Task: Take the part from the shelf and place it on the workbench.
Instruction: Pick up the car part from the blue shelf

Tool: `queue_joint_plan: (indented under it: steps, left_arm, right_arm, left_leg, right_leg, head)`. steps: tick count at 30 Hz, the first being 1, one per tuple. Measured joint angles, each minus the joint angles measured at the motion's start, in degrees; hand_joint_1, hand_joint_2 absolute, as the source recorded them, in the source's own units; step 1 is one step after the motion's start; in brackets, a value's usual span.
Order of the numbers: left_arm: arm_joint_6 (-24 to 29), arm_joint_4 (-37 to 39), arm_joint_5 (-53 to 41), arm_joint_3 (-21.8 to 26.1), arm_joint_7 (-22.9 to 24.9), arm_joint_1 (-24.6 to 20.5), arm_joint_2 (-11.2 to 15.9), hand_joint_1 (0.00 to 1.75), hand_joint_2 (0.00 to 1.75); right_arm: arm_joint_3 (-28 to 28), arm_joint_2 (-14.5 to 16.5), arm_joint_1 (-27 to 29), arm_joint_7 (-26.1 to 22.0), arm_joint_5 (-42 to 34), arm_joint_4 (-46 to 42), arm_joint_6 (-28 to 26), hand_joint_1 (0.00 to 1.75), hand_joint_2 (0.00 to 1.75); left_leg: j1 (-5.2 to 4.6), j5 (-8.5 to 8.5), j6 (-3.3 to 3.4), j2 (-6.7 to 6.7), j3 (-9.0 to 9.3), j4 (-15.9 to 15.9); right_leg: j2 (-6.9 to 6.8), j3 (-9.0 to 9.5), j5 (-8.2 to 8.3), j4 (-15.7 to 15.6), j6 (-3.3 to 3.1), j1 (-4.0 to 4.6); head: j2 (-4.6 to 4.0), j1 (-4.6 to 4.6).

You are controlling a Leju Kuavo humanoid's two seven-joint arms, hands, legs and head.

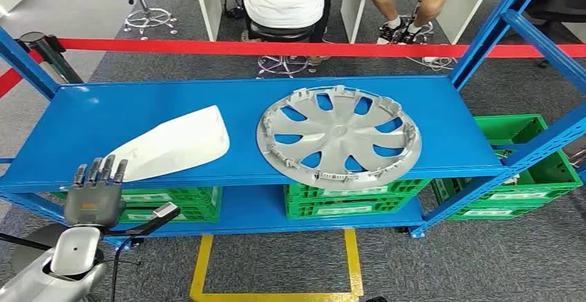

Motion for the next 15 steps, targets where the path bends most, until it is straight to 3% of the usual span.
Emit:
queue_joint_plan:
  steps: [15]
  left_arm:
    - [-0.2, 2.3, 0.0, 0.5, 1.4, 0.2, 1.3, 0.00, 1.75]
  right_arm:
    - [0.3, 0.0, 0.0, 0.0, -0.7, 0.0, 0.1, 0.00, 0.00]
  left_leg:
    - [0.00, 0.00, 0.00, 0.00, 0.00, 0.0]
  right_leg:
    - [0.00, -0.03, 0.00, 0.0, 0.00, 0.00]
  head:
    - [0.00, -0.01]
